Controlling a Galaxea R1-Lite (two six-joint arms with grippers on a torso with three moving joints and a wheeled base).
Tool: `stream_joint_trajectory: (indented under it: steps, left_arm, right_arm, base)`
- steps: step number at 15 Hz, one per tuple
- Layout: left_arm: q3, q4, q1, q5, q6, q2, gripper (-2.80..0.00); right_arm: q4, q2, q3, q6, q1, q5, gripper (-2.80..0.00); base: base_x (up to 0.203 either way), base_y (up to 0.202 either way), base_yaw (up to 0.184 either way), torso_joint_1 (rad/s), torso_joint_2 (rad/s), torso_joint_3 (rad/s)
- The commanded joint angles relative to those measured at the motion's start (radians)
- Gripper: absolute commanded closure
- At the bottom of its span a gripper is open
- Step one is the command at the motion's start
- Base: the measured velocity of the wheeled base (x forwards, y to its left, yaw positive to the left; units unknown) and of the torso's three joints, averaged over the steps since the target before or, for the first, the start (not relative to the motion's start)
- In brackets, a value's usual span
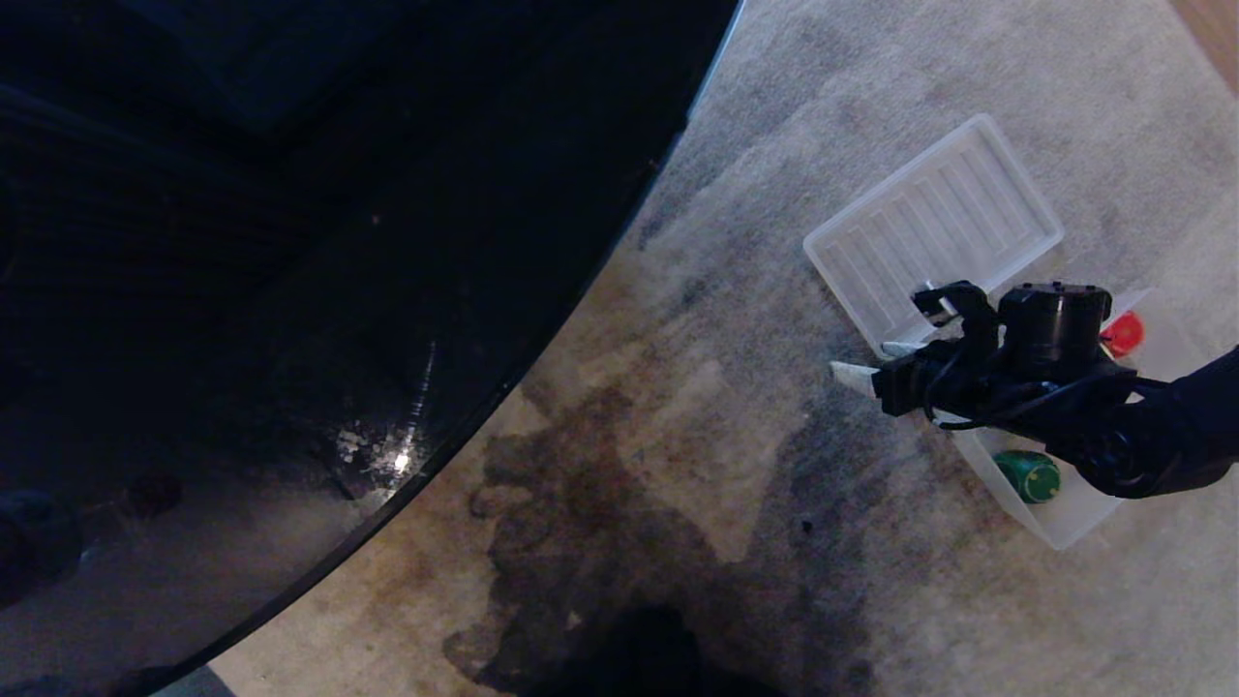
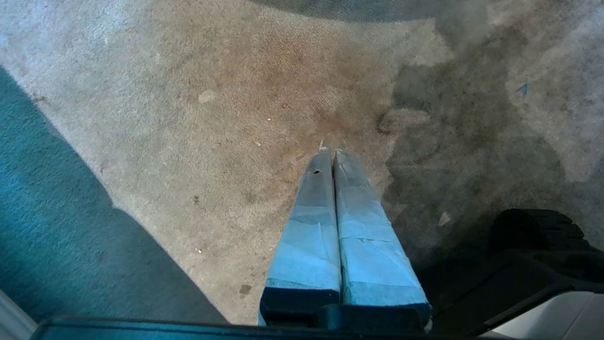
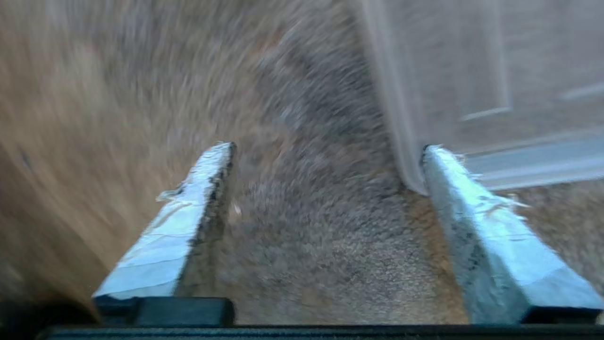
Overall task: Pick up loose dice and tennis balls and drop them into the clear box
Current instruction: Close the lid
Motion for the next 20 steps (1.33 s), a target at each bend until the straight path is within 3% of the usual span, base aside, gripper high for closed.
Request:
stream_joint_trajectory:
  steps: [1,5,9,10,16,20]
  left_arm:
    - [0.000,0.000,0.001,0.000,-0.001,0.000,0.00]
    - [0.000,0.000,0.001,0.000,-0.002,0.000,0.00]
    - [0.000,0.000,0.001,0.000,-0.001,0.001,0.00]
    - [0.000,0.000,0.001,0.000,-0.001,0.000,0.00]
    - [0.000,0.000,0.001,0.000,-0.001,0.000,0.00]
    - [0.000,0.000,0.001,0.000,-0.001,0.000,0.00]
  right_arm:
    - [-0.003,0.016,-0.018,-0.057,0.003,-0.003,-2.80]
    - [0.107,0.021,-0.057,-0.155,0.002,-0.089,-2.80]
    - [0.110,0.052,-0.097,-0.212,0.003,-0.138,-2.80]
    - [0.109,0.059,-0.106,-0.234,0.003,-0.138,0.00]
    - [0.109,0.102,-0.139,-0.366,-0.016,-0.167,0.00]
    - [0.108,0.100,-0.140,-0.379,-0.041,-0.167,0.00]
  base:
    - [0.000,0.000,0.000,0.000,0.00,0.000]
    - [0.000,0.000,0.000,0.000,0.00,0.000]
    - [0.000,0.000,0.000,0.000,0.00,0.000]
    - [0.000,0.000,0.000,0.000,0.00,0.000]
    - [0.000,0.000,0.000,0.000,0.00,0.000]
    - [0.000,0.000,0.000,0.000,0.00,0.000]
